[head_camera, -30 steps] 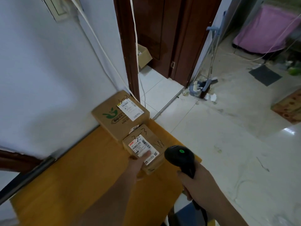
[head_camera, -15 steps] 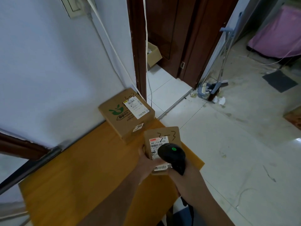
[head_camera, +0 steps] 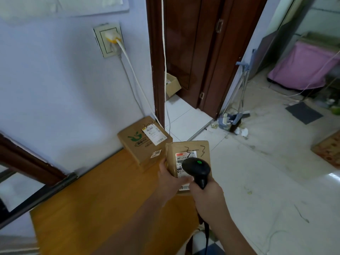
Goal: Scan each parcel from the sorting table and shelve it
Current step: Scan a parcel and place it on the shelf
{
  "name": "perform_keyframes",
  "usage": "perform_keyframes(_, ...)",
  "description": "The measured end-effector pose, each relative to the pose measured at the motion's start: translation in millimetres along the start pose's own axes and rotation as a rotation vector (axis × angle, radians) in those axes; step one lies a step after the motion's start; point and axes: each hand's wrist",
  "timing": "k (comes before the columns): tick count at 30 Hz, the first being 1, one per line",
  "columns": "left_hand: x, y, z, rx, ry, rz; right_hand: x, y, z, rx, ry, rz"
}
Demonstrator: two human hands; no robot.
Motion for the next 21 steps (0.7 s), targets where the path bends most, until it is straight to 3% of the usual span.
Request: perform_keyframes(21,-5.3,97.4,-21.4,-0.049,-0.006,-0.101,0.8,86.1,-12.7,-0.067,-0.007,0.021)
Point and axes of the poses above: each hand's wrist, its own y-axis away from the middle knuckle, its own x-axis out of the palm, z = x × y, and after that the axes turned 15 degrees about y, right-handed
